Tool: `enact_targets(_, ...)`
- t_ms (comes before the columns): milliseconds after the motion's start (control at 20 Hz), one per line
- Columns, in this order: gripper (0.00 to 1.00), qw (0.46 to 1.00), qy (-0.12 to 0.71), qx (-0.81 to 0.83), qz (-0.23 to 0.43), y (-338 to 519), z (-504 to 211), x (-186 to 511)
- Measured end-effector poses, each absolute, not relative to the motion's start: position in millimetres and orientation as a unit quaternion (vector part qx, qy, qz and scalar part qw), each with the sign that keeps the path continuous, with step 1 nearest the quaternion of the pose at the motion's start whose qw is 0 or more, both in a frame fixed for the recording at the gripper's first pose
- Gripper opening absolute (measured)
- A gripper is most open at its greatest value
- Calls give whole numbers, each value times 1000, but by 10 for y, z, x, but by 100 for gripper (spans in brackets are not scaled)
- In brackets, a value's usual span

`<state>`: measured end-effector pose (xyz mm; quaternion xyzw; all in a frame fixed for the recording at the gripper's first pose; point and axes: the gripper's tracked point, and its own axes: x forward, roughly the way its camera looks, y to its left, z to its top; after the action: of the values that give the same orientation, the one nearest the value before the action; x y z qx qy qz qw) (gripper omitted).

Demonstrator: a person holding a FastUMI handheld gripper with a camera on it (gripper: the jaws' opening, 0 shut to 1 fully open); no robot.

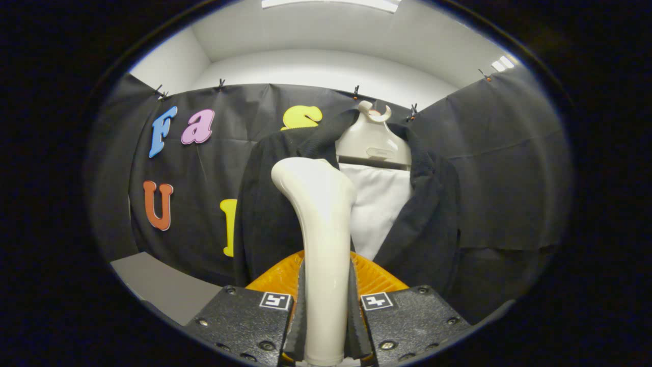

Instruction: Iron the clothes twice with a garment steamer, once on the left side and once on the right side.

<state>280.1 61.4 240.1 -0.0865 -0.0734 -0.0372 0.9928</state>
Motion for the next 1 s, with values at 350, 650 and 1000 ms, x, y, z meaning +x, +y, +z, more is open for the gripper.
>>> enact_targets(350, 37, 995, -37, -83, -48, 516, 2010, 2751)
enact_targets(650, 37, 995, -7, -81, -62, 449, 1626, 2756)
enact_targets(1000, 37, 993, 10, -95, -76, 372, 1331, 2764)
